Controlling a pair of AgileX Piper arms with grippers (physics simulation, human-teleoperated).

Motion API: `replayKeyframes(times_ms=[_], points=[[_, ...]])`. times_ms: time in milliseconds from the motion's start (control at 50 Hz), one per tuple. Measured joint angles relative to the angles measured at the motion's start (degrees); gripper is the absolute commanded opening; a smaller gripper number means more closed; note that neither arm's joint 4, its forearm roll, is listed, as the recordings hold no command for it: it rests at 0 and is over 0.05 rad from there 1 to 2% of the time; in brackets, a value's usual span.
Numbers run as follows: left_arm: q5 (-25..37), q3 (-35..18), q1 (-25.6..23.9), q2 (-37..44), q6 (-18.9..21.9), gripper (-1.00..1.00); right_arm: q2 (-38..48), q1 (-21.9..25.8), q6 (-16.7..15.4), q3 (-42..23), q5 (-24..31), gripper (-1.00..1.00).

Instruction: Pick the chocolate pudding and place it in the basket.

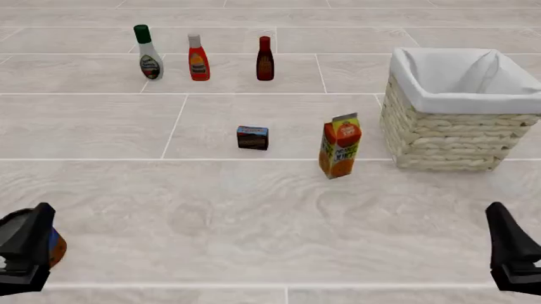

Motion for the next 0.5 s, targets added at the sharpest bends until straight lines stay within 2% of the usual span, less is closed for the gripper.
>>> replayKeyframes(times_ms=[500], points=[[0.1,-0.3,-0.3,0.3,-0.1,1.0,0.9,0.6,-0.3,-0.1,-0.8,1.0]])
